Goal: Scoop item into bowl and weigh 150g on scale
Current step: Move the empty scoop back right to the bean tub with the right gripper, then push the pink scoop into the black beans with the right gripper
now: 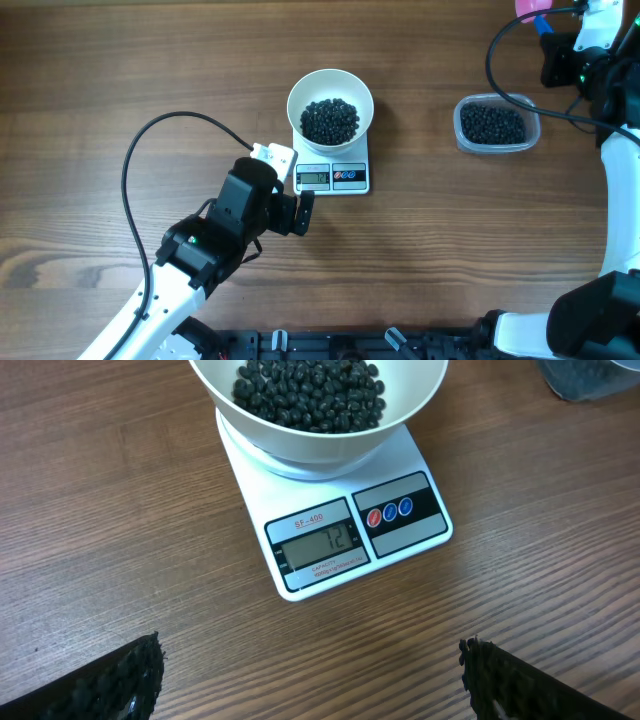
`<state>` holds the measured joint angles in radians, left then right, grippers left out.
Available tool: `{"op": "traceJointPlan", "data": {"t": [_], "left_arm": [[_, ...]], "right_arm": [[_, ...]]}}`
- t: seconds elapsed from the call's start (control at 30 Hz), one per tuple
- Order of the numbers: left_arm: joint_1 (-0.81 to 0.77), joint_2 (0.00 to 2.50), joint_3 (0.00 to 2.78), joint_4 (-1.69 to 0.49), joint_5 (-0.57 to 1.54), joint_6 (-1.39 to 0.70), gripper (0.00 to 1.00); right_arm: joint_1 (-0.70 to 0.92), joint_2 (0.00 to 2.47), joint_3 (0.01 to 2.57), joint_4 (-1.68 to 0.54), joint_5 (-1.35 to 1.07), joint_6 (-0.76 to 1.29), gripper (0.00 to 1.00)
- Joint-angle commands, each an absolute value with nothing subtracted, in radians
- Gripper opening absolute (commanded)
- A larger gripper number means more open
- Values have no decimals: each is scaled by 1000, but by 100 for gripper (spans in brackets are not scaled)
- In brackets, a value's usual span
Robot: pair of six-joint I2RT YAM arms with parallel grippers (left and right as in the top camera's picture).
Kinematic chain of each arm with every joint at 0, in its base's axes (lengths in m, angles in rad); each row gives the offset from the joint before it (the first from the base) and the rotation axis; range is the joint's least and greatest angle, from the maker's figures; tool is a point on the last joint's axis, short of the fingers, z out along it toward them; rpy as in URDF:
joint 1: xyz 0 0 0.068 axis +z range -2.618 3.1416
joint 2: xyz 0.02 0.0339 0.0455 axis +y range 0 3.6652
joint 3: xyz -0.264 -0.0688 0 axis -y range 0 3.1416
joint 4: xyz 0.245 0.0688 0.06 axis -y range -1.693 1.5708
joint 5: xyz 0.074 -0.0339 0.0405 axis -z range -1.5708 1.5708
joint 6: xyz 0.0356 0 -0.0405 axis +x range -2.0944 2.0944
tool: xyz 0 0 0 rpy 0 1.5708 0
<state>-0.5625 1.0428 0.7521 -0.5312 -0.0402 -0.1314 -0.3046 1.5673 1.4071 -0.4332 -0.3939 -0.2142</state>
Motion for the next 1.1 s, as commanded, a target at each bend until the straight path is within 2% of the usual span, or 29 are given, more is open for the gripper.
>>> {"op": "traceJointPlan", "data": {"t": [0.0,0.17,0.43,0.7,1.07], "left_arm": [[-558,1044,750,-532,-54,-112,100],[-558,1044,750,-532,-54,-112,100],[-558,1044,750,-532,-54,-112,100],[-558,1044,750,-532,-54,-112,100],[-558,1044,750,-532,-54,-112,100]], "right_arm": [[-307,1576,1408,-436,-391,-232,4],[-307,1576,1407,-522,-509,-233,4],[-307,1576,1408,-742,-482,-281,5],[-307,1576,1407,-841,-291,-310,4],[-306,1576,1407,-959,-220,-340,4]]}}
